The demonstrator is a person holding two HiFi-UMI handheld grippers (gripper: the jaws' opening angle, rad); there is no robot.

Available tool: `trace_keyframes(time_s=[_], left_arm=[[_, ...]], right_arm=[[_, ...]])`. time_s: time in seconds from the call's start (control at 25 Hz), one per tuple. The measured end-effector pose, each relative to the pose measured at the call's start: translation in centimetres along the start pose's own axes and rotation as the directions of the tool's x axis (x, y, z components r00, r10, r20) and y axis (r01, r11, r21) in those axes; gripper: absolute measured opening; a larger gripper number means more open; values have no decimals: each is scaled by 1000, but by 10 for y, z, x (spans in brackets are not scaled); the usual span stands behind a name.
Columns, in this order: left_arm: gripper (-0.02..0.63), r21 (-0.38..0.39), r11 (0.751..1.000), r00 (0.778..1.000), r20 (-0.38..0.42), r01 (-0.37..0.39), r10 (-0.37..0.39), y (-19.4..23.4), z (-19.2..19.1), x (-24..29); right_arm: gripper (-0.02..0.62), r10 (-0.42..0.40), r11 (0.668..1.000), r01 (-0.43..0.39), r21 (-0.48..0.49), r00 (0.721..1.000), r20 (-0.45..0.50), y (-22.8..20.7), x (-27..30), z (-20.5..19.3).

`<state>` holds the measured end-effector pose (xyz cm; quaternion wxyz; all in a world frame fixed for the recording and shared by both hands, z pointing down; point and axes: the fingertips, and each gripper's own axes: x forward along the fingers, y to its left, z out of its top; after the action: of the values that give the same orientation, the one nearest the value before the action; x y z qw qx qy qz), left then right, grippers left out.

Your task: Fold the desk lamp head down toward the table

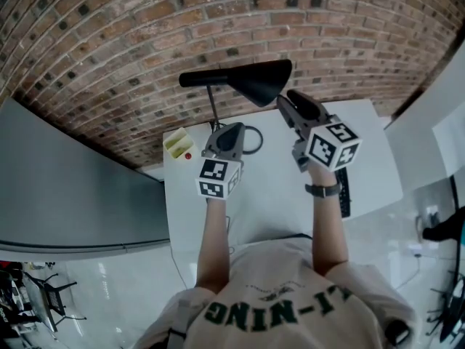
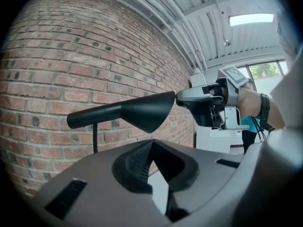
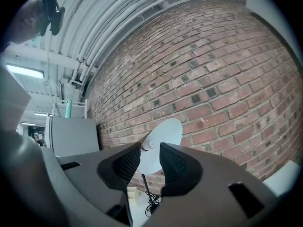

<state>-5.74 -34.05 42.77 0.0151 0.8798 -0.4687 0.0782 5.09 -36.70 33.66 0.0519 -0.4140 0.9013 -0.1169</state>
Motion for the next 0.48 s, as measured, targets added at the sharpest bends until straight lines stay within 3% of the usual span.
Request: trace_keyframes(time_s=[0.48], left_arm=[[-2, -5, 1000, 1000, -13, 3, -4, 3, -5, 10]], right_arm=[[104, 69, 997, -68, 38, 997, -24, 3, 3, 3]])
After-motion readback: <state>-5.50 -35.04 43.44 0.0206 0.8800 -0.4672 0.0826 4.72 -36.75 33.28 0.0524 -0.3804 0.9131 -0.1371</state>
